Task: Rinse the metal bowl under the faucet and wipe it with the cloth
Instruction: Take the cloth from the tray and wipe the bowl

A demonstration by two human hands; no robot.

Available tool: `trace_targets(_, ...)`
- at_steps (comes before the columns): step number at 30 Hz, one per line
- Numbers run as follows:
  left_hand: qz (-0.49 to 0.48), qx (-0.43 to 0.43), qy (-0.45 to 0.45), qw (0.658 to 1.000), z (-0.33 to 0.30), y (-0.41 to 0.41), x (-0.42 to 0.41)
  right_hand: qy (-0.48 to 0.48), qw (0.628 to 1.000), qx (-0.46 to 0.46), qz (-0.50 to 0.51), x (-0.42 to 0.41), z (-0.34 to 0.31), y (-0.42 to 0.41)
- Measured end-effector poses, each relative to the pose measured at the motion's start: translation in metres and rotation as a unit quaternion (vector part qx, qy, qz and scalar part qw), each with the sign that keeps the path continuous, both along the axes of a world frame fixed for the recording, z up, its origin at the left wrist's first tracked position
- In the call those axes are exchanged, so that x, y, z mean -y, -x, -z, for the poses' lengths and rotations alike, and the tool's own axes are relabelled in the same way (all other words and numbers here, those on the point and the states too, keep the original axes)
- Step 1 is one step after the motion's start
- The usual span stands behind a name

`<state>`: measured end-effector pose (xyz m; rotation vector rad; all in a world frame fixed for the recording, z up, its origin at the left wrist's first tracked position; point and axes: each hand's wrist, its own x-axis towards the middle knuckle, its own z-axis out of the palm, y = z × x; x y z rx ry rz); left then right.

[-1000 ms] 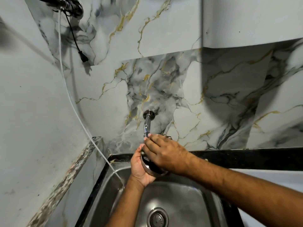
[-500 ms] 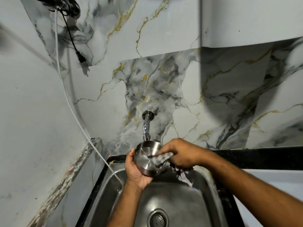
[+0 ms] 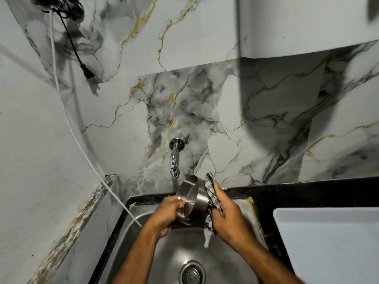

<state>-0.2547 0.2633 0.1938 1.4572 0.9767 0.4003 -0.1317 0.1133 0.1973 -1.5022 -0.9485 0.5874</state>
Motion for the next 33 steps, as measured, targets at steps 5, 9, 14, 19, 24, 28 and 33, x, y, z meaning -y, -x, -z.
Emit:
trace_targets(5,0.197,-0.042,-0.029,0.979,-0.016,0.009,0.005,0.001,0.986,0.014,-0.168,-0.004,-0.007,-0.024)
trace_targets(9,0.153,-0.095,-0.103,0.978,-0.019,-0.002,0.018,0.037,0.980,-0.058,-0.185,-0.003,-0.003,-0.035)
trace_targets(14,0.079,-0.171,-0.157,0.969,-0.015,0.009,0.001,0.048,0.980,0.065,-0.181,0.011,-0.007,-0.056)
trace_targets(19,-0.089,-0.087,-0.036,0.992,-0.006,0.003,-0.005,0.035,0.978,0.188,-0.088,0.021,0.011,-0.022)
trace_targets(24,-0.222,0.003,0.068,0.973,-0.009,-0.028,0.030,-0.008,1.000,-0.018,0.007,0.015,0.026,0.024)
trace_targets(28,-0.278,0.007,0.057,0.959,-0.005,-0.041,0.044,-0.029,0.996,-0.084,-0.008,0.013,0.029,0.045)
trace_targets(33,-0.219,-0.044,-0.012,0.975,-0.005,-0.031,0.042,-0.016,0.986,-0.164,-0.009,0.007,0.032,0.016)
